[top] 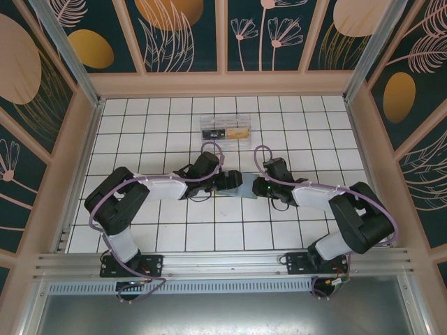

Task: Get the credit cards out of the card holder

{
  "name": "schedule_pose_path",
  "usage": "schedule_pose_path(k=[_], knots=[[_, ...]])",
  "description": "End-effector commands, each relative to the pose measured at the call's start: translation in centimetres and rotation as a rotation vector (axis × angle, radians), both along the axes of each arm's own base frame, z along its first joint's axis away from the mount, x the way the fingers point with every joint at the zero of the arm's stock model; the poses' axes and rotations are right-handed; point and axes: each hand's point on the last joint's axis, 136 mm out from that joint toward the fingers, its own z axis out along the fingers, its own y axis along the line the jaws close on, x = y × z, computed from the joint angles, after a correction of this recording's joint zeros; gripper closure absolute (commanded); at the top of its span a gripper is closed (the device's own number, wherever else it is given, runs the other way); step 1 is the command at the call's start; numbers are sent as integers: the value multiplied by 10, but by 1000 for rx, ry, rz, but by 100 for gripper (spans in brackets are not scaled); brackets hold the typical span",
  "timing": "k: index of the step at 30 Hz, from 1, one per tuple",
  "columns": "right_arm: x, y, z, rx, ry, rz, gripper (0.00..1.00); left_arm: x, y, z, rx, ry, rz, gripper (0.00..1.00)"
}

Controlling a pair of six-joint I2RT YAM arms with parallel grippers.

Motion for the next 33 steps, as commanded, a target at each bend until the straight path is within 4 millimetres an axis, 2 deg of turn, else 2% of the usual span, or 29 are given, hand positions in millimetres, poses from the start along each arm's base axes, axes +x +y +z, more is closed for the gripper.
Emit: schedule_pose_path(k=[1, 13, 19, 20, 24, 33], knots=[[-5, -1, -9, 0, 37, -8, 78, -10, -13, -1, -20, 17, -64, 5], [-5, -2, -10, -2, 39, -10, 78, -11, -17, 11, -48, 0, -77, 4], [-5, -2, -9, -2, 37, -12, 78, -2, 2, 14, 46, -48, -10, 4], [-5, -2, -9, -4, 38, -11, 78, 0, 3, 28, 36, -76, -3, 5], [-5, -2, -9, -1, 36, -11, 78, 3, 5, 37, 44, -103, 4, 5], [-6, -2, -9, -5, 37, -10, 78, 1, -2, 20, 46, -60, -20, 6]])
